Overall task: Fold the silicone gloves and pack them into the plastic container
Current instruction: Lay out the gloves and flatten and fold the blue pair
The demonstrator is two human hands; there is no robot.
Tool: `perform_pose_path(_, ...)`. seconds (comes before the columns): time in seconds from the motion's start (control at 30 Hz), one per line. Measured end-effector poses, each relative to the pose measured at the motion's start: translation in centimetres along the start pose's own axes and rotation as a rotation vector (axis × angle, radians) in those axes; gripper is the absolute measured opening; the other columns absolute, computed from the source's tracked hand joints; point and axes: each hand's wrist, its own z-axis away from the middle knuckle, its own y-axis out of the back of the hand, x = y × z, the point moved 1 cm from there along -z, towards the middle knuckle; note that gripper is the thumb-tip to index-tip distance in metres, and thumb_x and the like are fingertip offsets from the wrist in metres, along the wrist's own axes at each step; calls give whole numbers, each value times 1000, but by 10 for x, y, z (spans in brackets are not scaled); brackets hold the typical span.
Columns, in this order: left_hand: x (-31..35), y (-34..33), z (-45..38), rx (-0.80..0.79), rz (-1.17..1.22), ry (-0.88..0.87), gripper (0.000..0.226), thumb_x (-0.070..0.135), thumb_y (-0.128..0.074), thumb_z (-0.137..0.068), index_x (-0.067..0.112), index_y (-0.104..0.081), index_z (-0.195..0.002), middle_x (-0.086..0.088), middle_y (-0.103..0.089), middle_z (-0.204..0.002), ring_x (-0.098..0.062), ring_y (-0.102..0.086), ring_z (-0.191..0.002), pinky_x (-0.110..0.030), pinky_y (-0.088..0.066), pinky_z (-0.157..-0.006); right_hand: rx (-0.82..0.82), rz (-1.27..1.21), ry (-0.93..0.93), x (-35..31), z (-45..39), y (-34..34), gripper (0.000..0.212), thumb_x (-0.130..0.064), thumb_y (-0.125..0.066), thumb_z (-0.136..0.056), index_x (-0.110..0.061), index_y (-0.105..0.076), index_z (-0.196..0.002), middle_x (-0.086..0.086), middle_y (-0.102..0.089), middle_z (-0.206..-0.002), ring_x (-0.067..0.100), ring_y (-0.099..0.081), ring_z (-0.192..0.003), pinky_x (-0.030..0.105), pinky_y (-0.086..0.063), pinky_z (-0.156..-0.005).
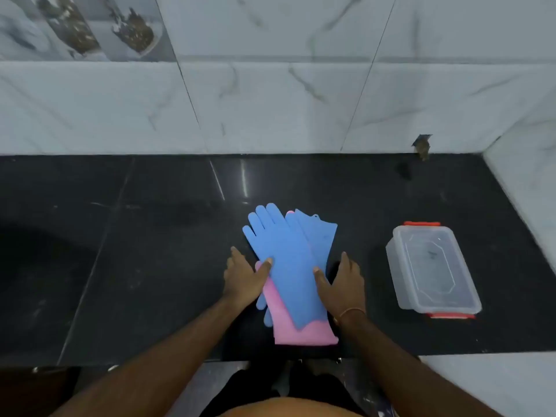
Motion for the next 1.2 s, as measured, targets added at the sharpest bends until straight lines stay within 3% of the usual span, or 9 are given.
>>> perform_pose_path(0.1,1,-12,-4,-81,262,43,67,45,-81,-95,10,-53,-145,-1,-73,-125,-24,-72,-118,-44,-59,-103,-54,-164,-150,-2,-6,-3,99,-55,-72,-91,-6,-25,-163,14,-41,-155,32,-54,-133,46,-49,-107)
perform_pose_path(0.23,11,-26,-8,-109,322,38,22,34,-86,-90,21,-74,-103,4,-81,-101,-15,-78,-90,-37,-65,-84,-132,-286,-154,-11,-9,-13,74,-41,-82,-87,-8,-51,-145,-4,-62,-112,14,-60,-94,29,-50,-79)
perform_pose_path(0.37,17,-26,-13,-53,249,27,44,35,-86,-88,16,-73,-126,-5,-74,-127,-29,-72,-118,-44,-61,-103,-200,-425,-150,-22,-5,-24,72,-31,-85,-87,-14,-50,-147,-7,-63,-117,1,-62,-89,16,-49,-69)
perform_pose_path(0.43,20,-24,-10,19,145,-31,44,37,-83,-89,16,-72,-127,-7,-69,-133,-31,-66,-125,-43,-58,-105,-227,-507,-165,-27,-4,-30,66,-26,-84,-88,-18,-50,-144,-3,-66,-128,3,-64,-95,23,-55,-75)
perform_pose_path(0.53,14,-18,-10,-56,338,-97,39,19,-74,-98,17,-65,-137,-3,-74,-130,-28,-70,-124,-47,-59,-106,-255,-543,-172,-38,-2,-39,59,-24,-82,-89,-20,-52,-139,1,-66,-132,18,-68,-109,43,-60,-94)
perform_pose_path(0.67,-6,2,-19,-42,467,-106,36,6,-66,-102,14,-62,-137,-8,-74,-131,-27,-72,-121,-51,-58,-108,-324,-542,-123,-61,1,-51,48,-25,-83,-90,-22,-57,-130,0,-69,-125,16,-69,-107,36,-61,-86)
perform_pose_path(0.87,-48,59,-36,45,520,-135,28,2,-65,-105,23,-65,-124,-4,-75,-125,-28,-73,-118,-54,-60,-105,-466,-482,-10,-113,9,-90,43,-14,-78,-93,-13,-59,-131,7,-69,-127,24,-69,-113,47,-60,-98)
perform_pose_path(0.97,-67,99,-41,114,551,-122,30,-1,-64,-105,25,-65,-119,0,-75,-119,-30,-73,-118,-46,-62,-97,-518,-456,23,-147,16,-119,47,-9,-76,-93,-11,-58,-135,11,-66,-129,29,-68,-117,53,-59,-100)
perform_pose_path(1.2,-106,173,-59,213,493,-56,39,4,-67,-105,4,-59,-144,-14,-69,-141,-35,-68,-128,-54,-57,-109,-646,-424,66,-212,34,-178,52,-5,-75,-93,-16,-56,-141,8,-65,-132,26,-67,-118,49,-60,-100)
